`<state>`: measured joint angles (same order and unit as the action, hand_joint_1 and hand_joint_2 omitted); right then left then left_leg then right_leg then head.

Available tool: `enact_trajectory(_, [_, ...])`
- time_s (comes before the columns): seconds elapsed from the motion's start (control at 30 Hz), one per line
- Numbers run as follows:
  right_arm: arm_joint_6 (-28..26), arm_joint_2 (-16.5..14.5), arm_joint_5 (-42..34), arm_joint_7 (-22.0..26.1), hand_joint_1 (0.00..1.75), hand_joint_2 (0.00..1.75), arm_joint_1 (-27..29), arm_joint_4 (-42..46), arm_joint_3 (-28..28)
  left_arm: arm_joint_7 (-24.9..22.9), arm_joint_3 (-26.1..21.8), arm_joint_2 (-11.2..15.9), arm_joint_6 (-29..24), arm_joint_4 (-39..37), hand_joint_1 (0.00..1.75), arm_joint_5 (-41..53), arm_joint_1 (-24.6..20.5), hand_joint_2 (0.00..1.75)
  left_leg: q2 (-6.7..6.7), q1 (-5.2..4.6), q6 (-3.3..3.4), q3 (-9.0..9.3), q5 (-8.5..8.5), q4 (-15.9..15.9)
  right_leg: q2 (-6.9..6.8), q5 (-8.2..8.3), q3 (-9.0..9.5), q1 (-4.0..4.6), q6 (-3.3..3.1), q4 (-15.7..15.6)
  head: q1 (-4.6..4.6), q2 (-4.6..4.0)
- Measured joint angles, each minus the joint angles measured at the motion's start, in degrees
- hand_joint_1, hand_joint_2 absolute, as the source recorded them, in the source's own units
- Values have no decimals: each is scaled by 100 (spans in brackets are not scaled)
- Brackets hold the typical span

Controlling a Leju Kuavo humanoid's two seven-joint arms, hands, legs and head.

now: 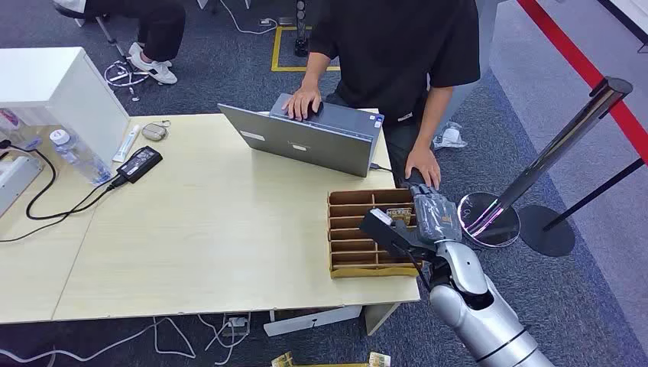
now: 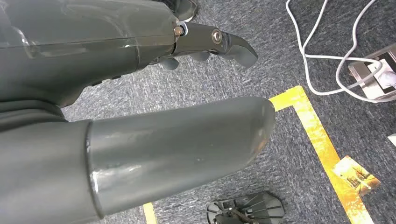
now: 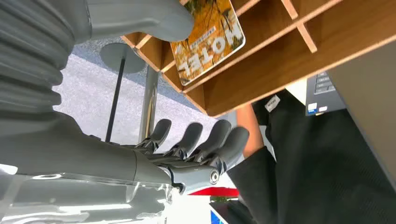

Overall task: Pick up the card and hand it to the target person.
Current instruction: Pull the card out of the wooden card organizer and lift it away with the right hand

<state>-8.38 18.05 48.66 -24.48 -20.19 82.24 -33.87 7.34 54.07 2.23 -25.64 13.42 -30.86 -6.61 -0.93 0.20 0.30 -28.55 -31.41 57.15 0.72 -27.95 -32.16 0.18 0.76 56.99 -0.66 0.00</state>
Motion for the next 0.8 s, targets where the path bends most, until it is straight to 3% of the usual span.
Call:
enact_trajectory(0.6, [178, -1, 114, -18, 110, 175, -80, -92, -122, -16, 2, 0, 2, 0, 0, 0, -2, 0, 0, 0, 0, 1, 0, 0, 0, 0, 1, 0, 0, 0, 0, 0])
enact_trajectory(0.8, [199, -1, 188, -48, 101, 175, -80, -122, -173, -17, 4, 0, 2, 0, 0, 0, -1, 0, 0, 0, 0, 1, 0, 0, 0, 0, 0, 0, 0, 0, -1, 0])
